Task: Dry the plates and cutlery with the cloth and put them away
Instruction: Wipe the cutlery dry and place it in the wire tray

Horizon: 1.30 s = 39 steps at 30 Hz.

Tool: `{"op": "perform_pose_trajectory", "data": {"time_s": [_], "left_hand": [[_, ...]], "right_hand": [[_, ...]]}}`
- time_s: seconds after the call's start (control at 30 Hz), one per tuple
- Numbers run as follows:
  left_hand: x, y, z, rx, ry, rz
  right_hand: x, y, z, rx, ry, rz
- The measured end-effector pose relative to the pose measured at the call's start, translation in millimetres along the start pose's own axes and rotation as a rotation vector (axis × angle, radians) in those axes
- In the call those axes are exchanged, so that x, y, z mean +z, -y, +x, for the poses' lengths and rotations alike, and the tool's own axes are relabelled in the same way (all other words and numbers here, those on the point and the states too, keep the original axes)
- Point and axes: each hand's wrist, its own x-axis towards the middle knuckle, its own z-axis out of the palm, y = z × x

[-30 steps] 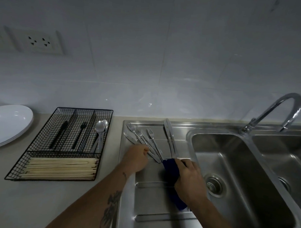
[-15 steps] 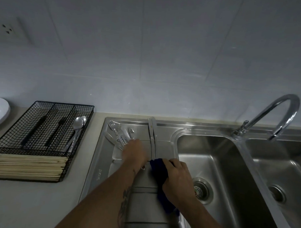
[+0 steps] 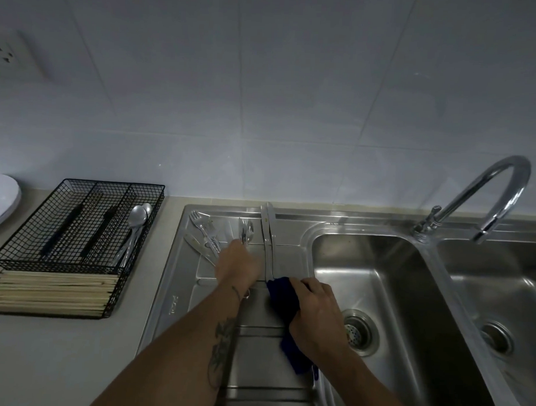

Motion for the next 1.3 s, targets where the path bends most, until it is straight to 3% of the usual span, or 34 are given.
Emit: {"op": "perform_pose_trajectory", "data": {"time_s": [0.2,0.43,0.7,0.83,1.0,1.2,1.3], "left_hand": [[-12.7,13.2,-1.6,-0.010,0.010,-0.094],[-51.0,36.4,-12.4,0.108,0.061,-0.142],[-93.6,64.6,-33.7,0.352,0.179,-0.087],[-120.7,81.0,-42.2,0.502,0.152,-0.099],[-148.6,101.4,-42.8,0.601,0.143,-0.015],[-163.3,109.3,-46.2,0.696,0.213,-0.033],[-167.5,117.0,-47.1,0.756,0.176,0.020]], "right_hand": [[-6.2,3.1,1.5,0.034,-0.024,0.040],[-9.5,18.0,-3.2,0.010,-0.145,0.088],[-14.1,84.0,-5.7,-0.072,-0.320,-0.002],[-7.0,113.8,-9.1,-0.112,-0.274,-0.187],[-1.6,122.6,-19.8,0.026,-0.305,-0.212],[5.3,152.5,-31.3,-0.041,-0.353,-0.244],[5.6,138.2,-39.2,0.112,-0.409,-0.203]]}}
